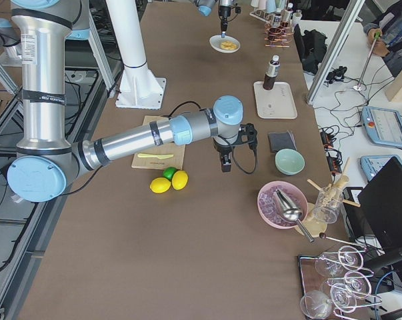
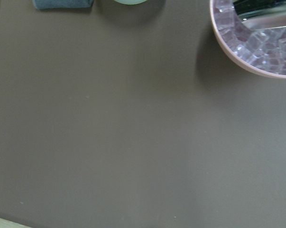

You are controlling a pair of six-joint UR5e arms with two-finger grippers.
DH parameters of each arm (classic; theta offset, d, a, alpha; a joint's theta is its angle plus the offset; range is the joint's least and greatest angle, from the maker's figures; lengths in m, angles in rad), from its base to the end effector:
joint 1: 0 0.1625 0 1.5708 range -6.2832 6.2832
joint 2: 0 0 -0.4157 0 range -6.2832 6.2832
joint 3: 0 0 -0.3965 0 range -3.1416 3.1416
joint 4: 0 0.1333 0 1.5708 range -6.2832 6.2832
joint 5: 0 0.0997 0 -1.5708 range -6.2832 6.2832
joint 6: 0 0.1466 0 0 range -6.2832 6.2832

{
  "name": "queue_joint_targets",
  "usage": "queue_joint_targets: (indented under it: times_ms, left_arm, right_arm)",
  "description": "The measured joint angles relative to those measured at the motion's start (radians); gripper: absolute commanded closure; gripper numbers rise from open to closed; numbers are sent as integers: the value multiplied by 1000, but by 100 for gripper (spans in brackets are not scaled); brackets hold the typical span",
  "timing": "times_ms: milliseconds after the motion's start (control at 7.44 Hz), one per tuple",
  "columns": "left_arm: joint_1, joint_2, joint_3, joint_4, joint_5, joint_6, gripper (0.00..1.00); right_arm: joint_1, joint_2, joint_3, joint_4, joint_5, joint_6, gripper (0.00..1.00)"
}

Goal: Place donut on tray

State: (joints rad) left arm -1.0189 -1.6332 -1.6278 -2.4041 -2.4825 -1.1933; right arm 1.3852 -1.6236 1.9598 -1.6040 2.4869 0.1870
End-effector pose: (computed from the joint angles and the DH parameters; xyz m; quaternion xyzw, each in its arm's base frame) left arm 0.2738 -0.4779 0.5009 -0.0350 0.5669 -0.0600 0.8209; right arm -0.0708 -0.4692 0.5023 0.0521 -0.4546 -0.0661 0.8867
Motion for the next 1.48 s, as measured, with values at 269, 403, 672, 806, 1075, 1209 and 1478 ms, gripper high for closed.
queue_joint_targets:
  times_ms: [269,403,672,806,1075,1209,1478]
  left_arm:
    - [129,-101,-56,38,69,-224,100]
    - [188,-166,-98,134,128,-281,100]
    - [287,-321,-172,379,240,-355,100]
    - [320,-390,-184,453,267,-400,100]
    - [380,-459,-193,501,334,-452,100]
    - [398,-482,-193,510,349,-475,100]
    - [421,-506,-193,514,391,-491,100]
  right_arm:
    - [-83,48,56,1,5,119,0]
    - [-132,92,72,2,3,219,0]
    - [-250,179,81,69,-21,448,0]
    - [-321,198,76,161,-66,580,0]
    - [-464,264,45,307,-152,858,0]
    - [-520,306,35,335,-180,962,0]
    - [-633,366,29,349,-274,1085,1]
